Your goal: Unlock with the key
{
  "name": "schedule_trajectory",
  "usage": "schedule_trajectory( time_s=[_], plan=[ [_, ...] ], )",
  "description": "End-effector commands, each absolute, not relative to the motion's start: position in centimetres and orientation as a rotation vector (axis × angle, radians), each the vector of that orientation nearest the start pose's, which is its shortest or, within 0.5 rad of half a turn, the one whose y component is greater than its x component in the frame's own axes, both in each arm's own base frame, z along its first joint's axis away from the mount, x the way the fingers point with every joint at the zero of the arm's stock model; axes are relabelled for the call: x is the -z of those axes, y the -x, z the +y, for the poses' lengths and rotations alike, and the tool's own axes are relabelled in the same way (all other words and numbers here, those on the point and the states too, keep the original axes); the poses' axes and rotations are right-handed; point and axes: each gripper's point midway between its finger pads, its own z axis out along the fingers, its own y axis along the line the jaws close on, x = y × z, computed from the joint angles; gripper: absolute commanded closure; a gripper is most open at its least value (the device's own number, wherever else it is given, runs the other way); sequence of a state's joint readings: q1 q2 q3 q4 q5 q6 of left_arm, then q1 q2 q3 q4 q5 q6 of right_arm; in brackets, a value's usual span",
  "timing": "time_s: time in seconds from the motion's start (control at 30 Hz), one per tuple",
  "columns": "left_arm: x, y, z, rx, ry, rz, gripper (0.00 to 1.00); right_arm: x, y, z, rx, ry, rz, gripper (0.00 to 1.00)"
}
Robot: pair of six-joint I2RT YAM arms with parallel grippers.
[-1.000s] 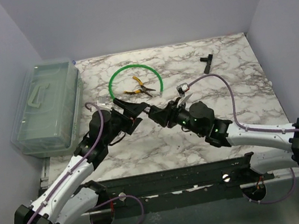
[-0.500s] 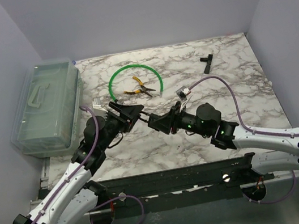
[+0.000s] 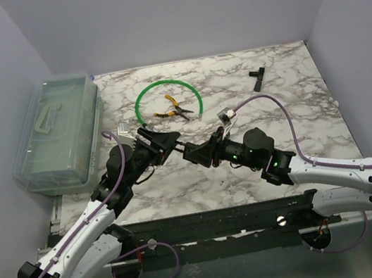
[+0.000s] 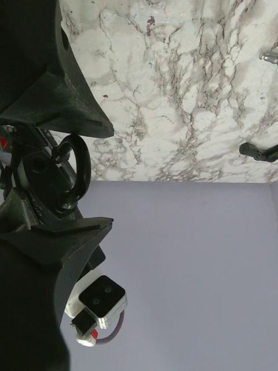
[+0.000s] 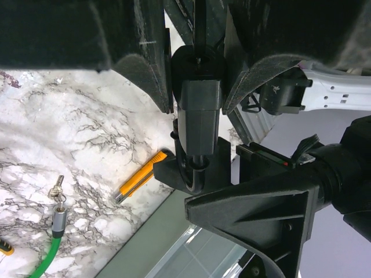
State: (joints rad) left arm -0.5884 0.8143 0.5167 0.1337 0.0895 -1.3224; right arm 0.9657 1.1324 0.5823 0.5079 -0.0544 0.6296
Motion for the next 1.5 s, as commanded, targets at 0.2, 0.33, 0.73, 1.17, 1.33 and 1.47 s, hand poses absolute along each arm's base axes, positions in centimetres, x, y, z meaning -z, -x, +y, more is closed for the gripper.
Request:
schedule_trajectory(
  time_s=[0.2,0.33,0.73,1.17,1.33,1.47],
  plan=[
    [-24.6,-24.5,-23.7,1.472,0.608,1.858,0.53,-27.5,-18.8,36.1,-1.396,0.384,1.588,1.0],
    [-24.7,-24.8,-23.9,1.47,0.607,1.856,0.57,-27.0,-18.5,36.5,-1.415,0.412,1.597,1.0],
    [-24.6,-25.2,-24.0,1.461,0.615,1.855,0.67,-25.3,-17.5,37.7,-1.486,0.468,1.628,1.0],
    [-24.0,-25.3,-24.2,1.463,0.619,1.876,0.39,-24.7,-16.9,38.5,-1.516,0.539,1.634,1.0],
    [-24.2,-25.3,-24.3,1.467,0.617,1.871,0.45,-24.3,-17.1,38.6,-1.509,0.529,1.648,1.0],
    [-24.2,-25.2,-24.0,1.459,0.619,1.858,0.63,-23.8,-17.9,38.4,-1.474,0.479,1.687,1.0]
  ],
)
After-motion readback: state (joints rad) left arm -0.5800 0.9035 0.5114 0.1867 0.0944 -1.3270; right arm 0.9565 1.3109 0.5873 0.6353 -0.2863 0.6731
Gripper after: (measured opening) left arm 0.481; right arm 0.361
